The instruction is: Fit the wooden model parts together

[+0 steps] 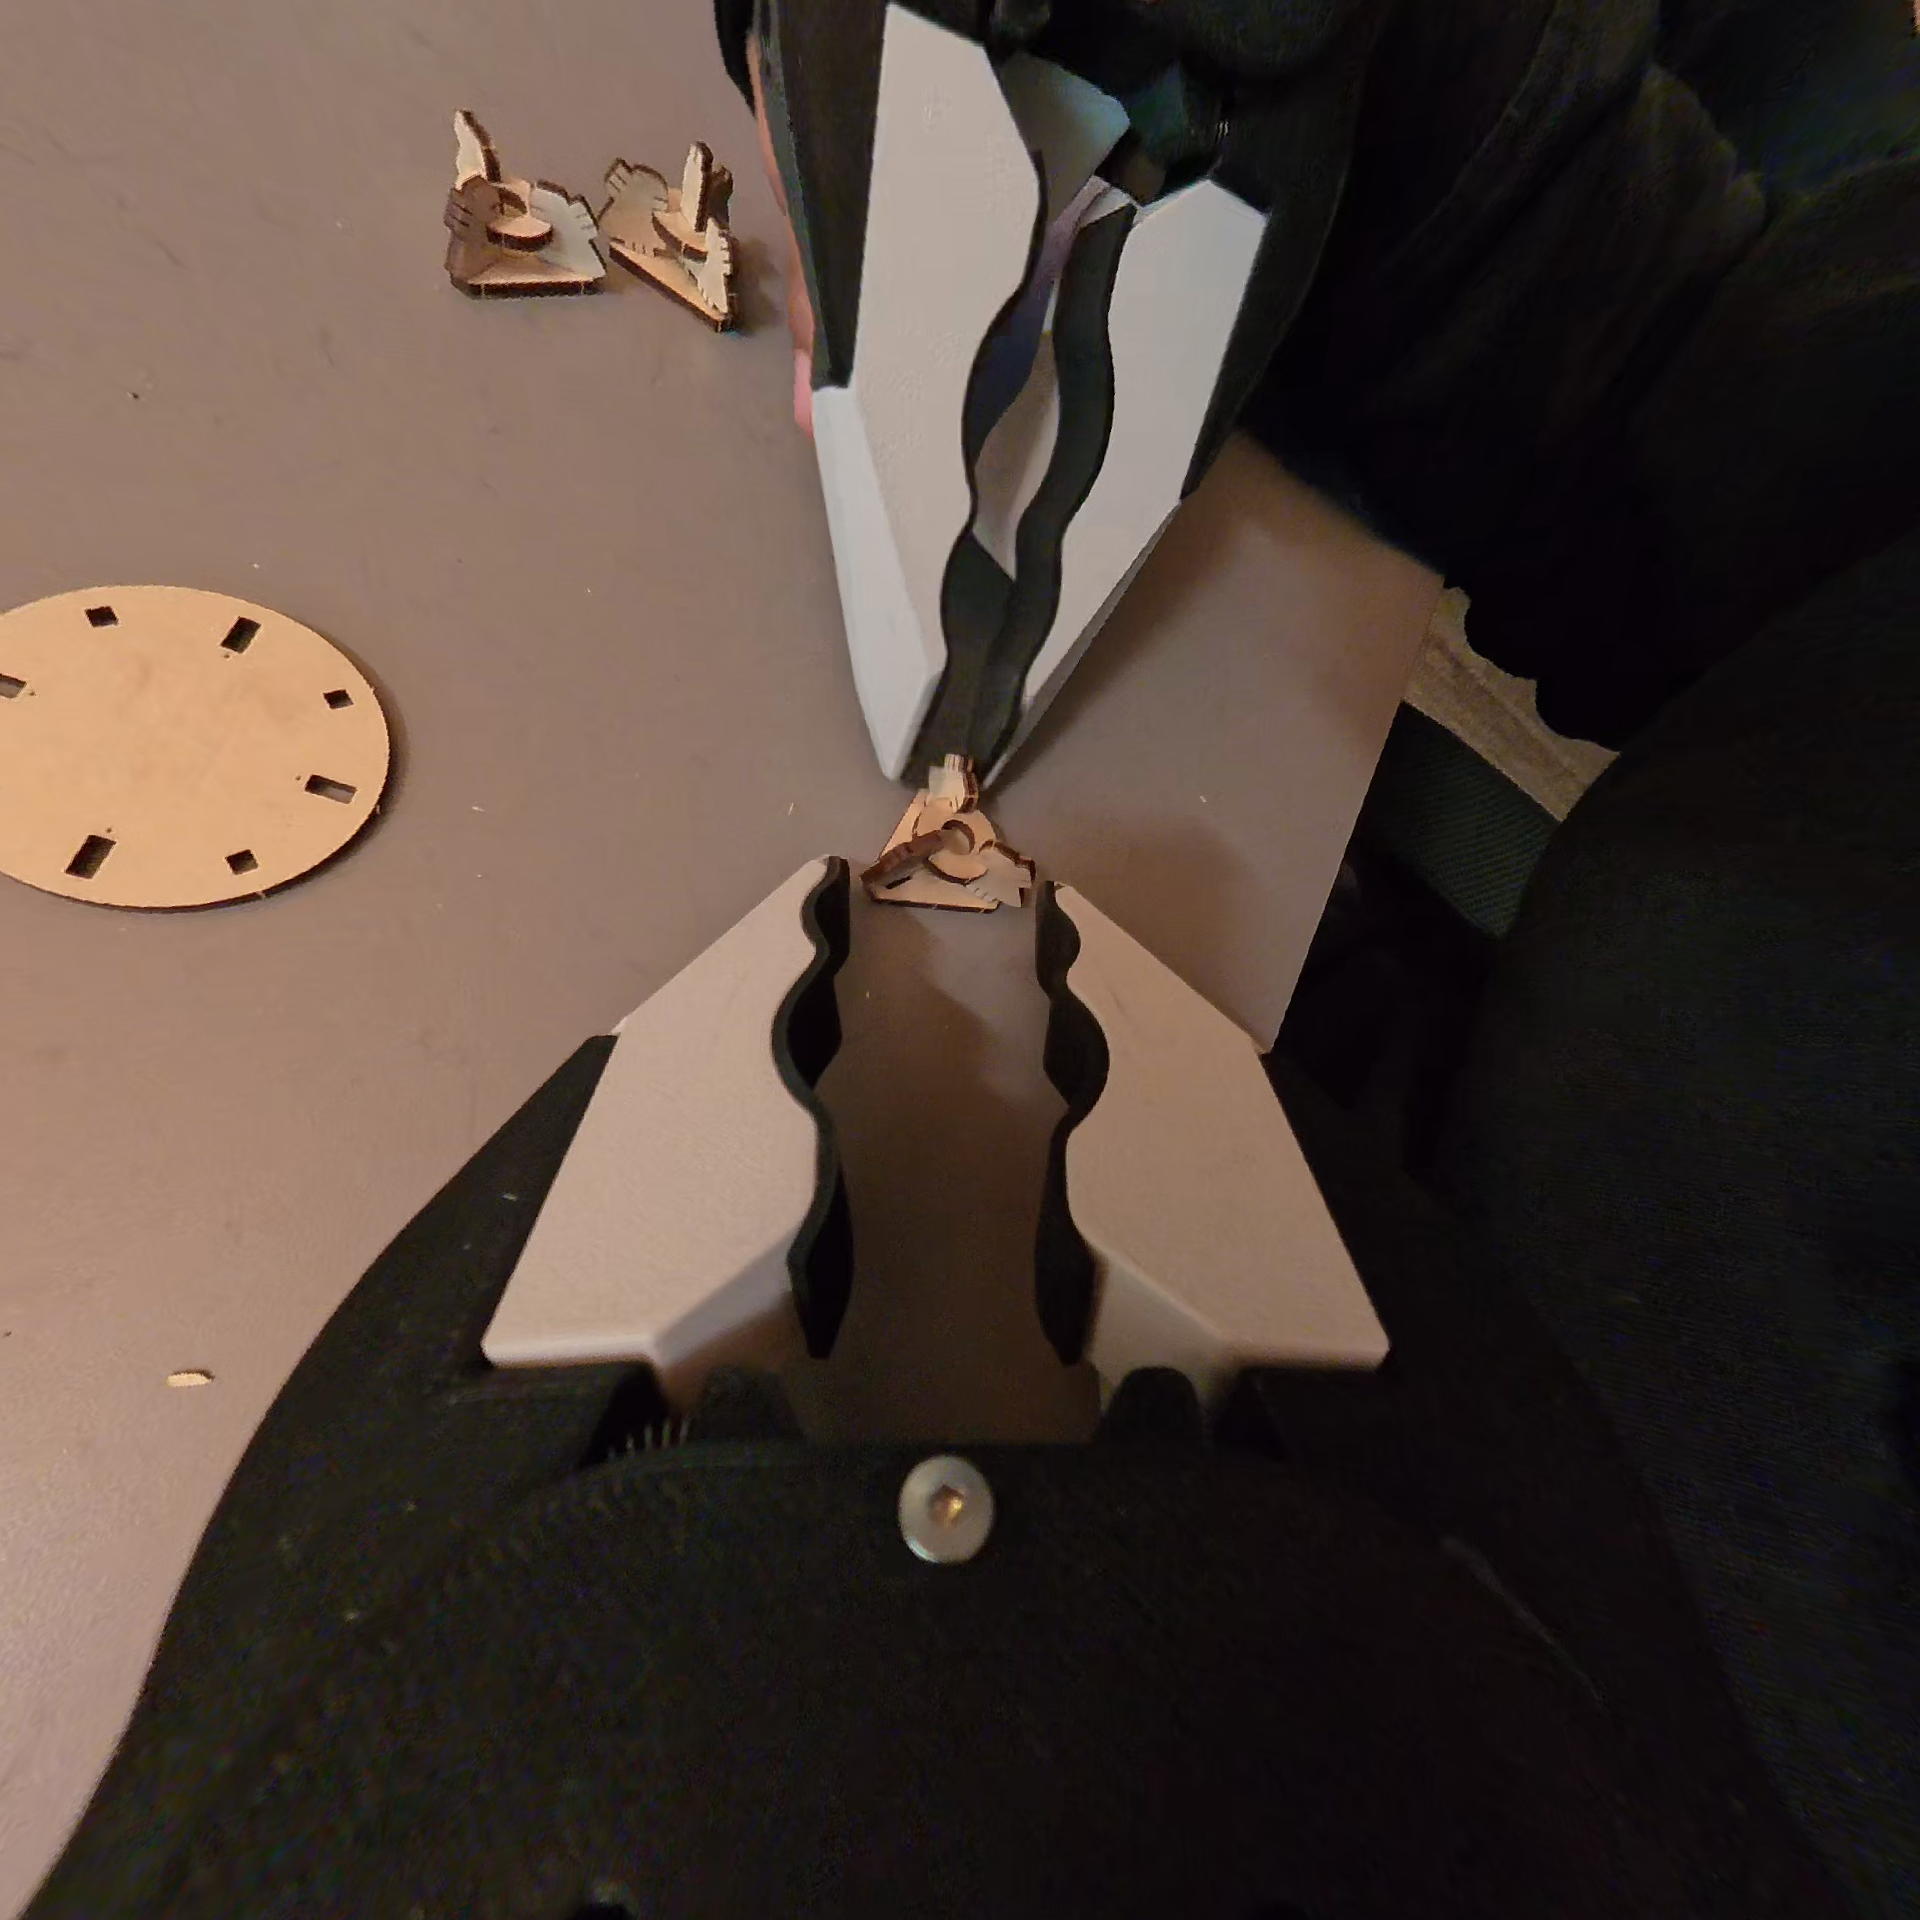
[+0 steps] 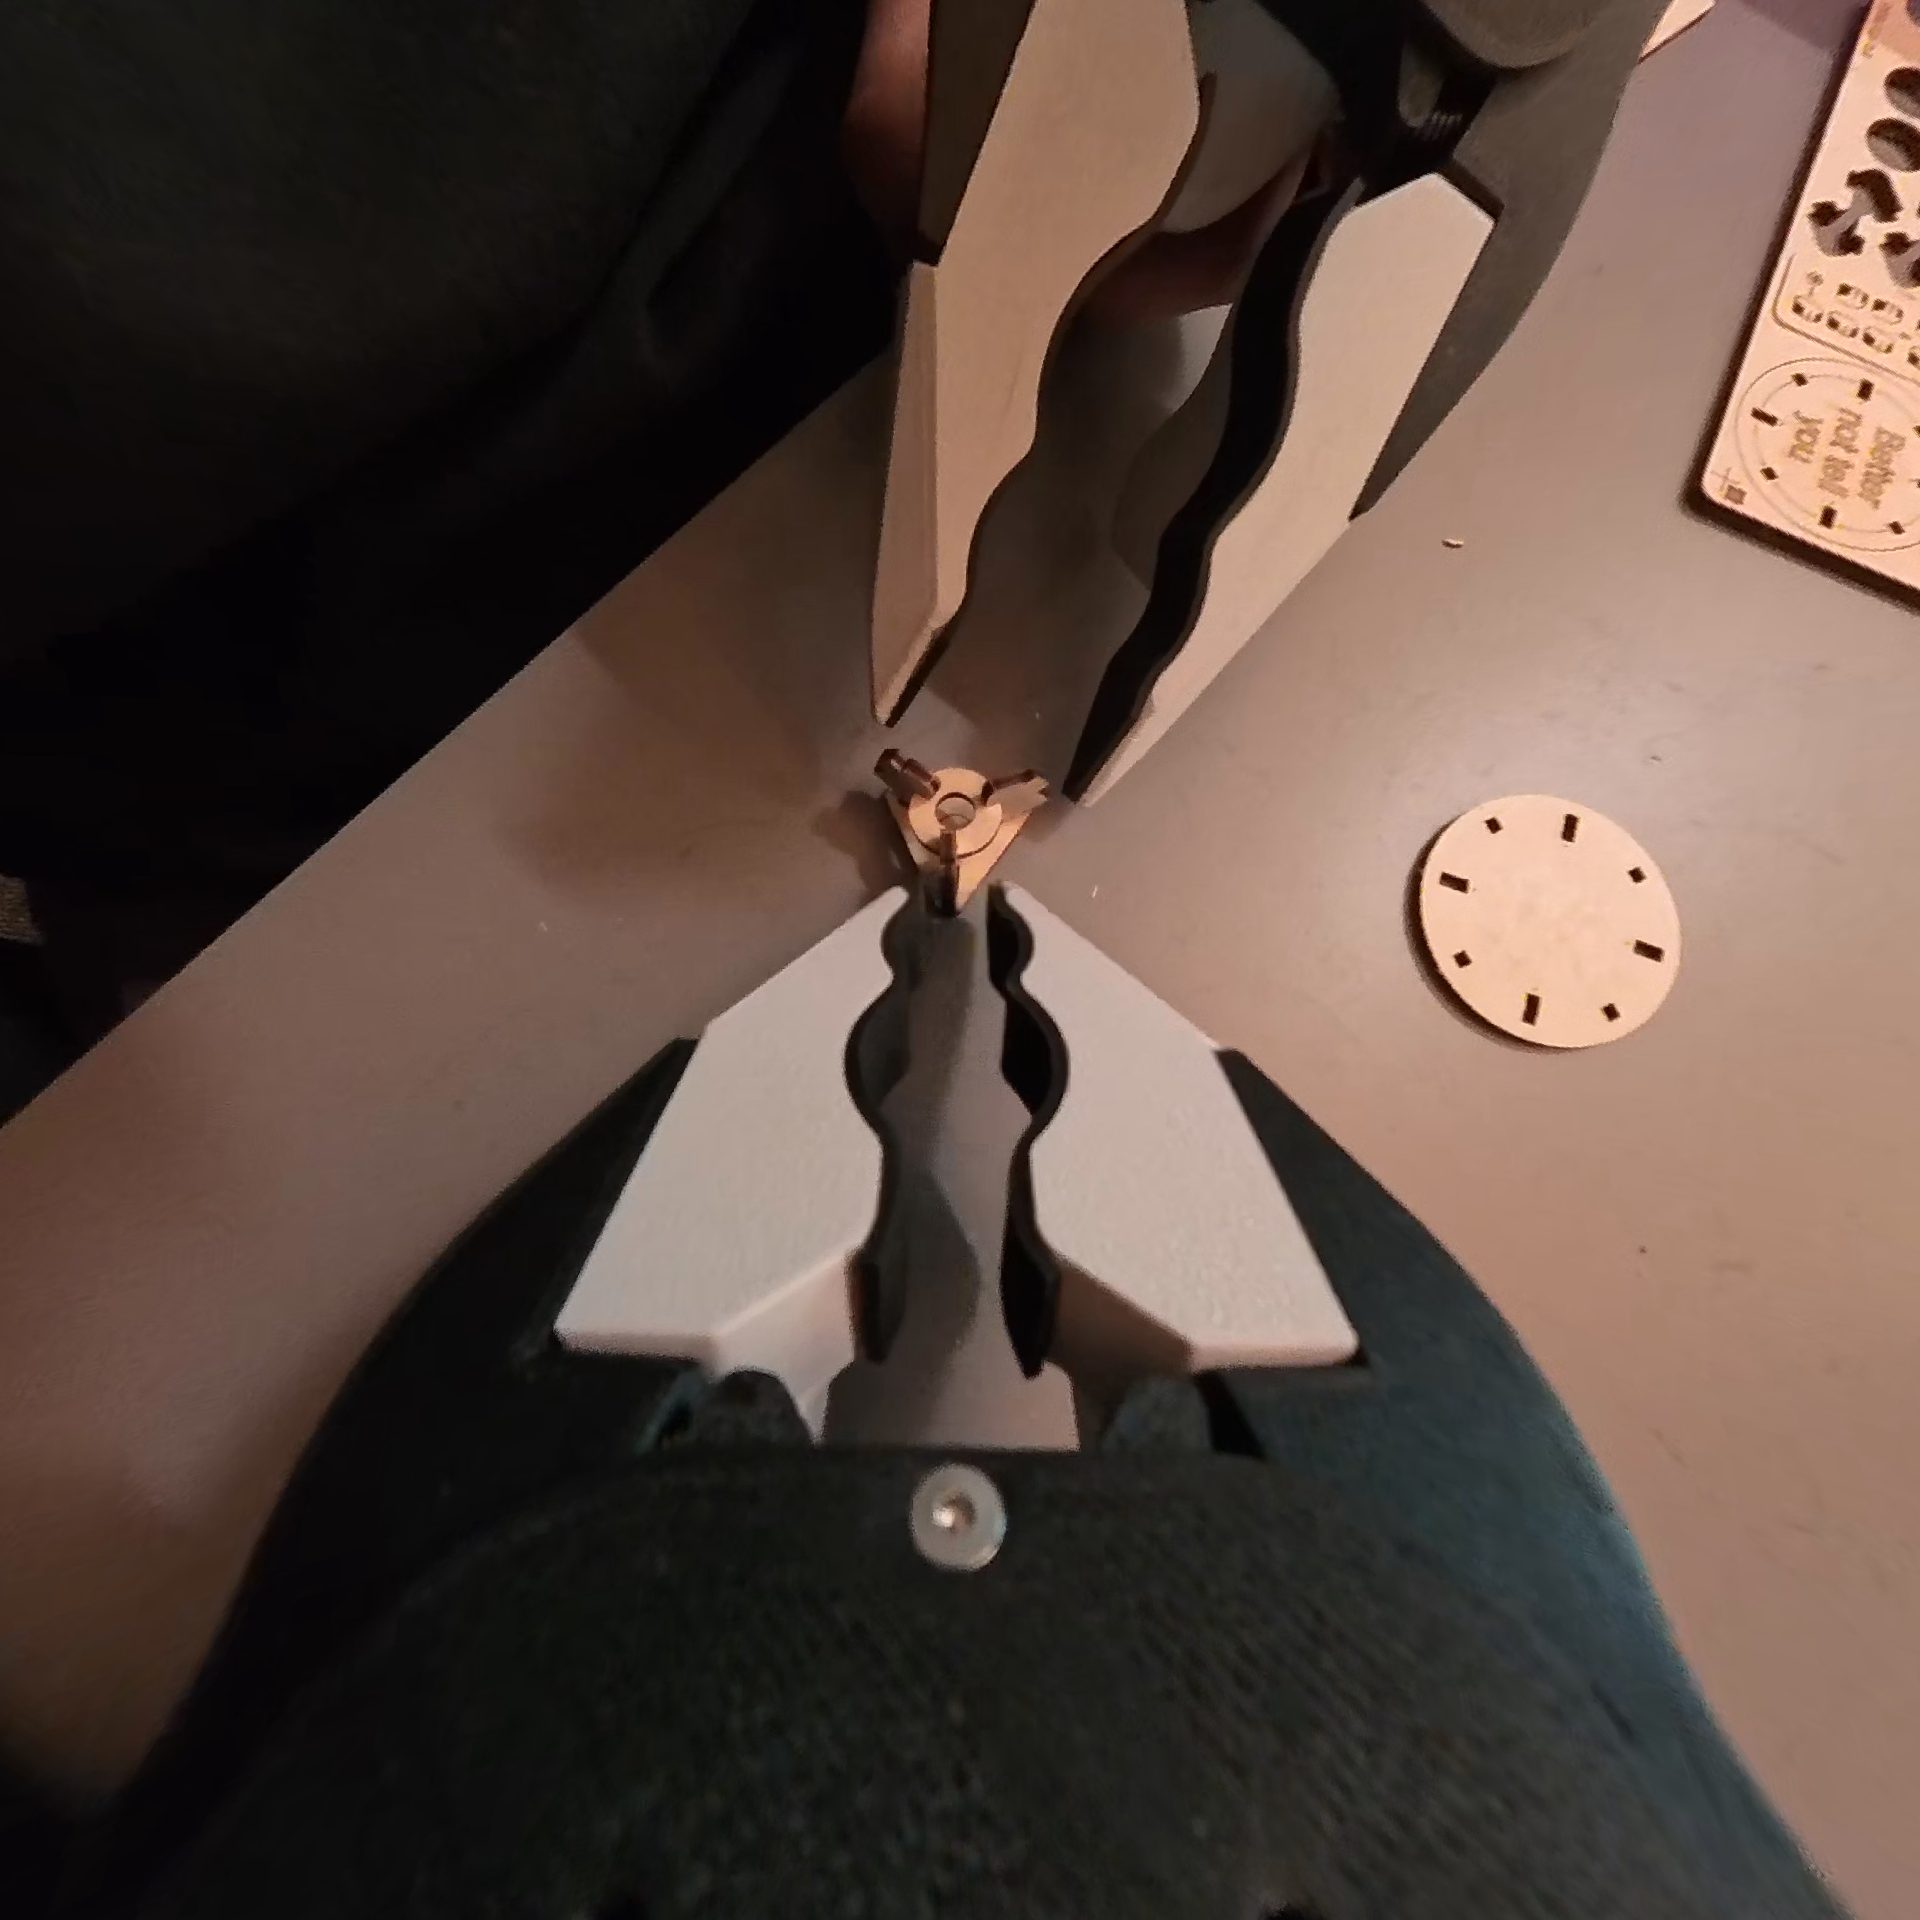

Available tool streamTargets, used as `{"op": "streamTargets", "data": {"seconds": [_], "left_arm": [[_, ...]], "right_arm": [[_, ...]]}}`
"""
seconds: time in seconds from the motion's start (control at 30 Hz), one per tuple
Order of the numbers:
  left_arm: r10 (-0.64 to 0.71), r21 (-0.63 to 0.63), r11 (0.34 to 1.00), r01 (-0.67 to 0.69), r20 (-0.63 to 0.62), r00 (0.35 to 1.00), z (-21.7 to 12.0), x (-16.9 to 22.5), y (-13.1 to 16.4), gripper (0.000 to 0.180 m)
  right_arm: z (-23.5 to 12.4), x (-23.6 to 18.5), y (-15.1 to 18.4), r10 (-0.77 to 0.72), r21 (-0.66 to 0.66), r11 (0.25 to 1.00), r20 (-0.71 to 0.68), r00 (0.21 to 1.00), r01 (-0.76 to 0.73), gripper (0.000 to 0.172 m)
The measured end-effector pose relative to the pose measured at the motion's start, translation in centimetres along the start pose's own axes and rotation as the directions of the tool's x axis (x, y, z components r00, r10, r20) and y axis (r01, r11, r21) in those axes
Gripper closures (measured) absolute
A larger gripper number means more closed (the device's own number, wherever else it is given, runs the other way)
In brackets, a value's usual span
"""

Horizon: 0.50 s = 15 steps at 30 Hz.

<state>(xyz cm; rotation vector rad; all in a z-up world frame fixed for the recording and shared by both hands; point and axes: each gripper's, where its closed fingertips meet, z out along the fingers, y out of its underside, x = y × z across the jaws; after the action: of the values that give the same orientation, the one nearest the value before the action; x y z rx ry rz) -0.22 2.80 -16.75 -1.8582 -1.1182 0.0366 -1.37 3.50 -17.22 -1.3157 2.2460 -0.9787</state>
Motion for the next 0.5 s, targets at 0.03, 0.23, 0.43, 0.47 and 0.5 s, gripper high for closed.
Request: {"op": "streamTargets", "data": {"seconds": [0.03,0.23,0.43,0.47,0.5], "left_arm": [[0.001,-0.001,1.0,-0.001,0.001,1.0,0.0,0.0,0.0,0.145],[0.006,0.003,1.0,-0.006,0.016,1.0,0.0,0.0,0.0,0.145],[0.013,0.195,0.98,-0.045,0.162,0.987,-2.2,-1.4,-2.2,0.131],[0.011,0.227,0.972,-0.053,0.184,0.983,-2.7,-1.6,-2.5,0.128],[0.012,0.246,0.967,-0.064,0.206,0.979,-3.0,-1.7,-2.7,0.128]], "right_arm": [[-0.1,0.1,-0.1,0.006,0.009,1.0,-0.005,1.0,-0.006,0.159],[-1.5,0.4,-0.5,0.036,0.044,0.999,-0.069,0.997,-0.033,0.152],[-3.2,1.9,-1.6,0.21,0.184,0.967,-0.175,0.962,-0.177,0.152],[-3.5,2.5,-1.3,0.278,0.209,0.949,-0.197,0.94,-0.237,0.15],[-3.8,3.2,-1.2,0.34,0.241,0.927,-0.216,0.915,-0.288,0.148]]}}
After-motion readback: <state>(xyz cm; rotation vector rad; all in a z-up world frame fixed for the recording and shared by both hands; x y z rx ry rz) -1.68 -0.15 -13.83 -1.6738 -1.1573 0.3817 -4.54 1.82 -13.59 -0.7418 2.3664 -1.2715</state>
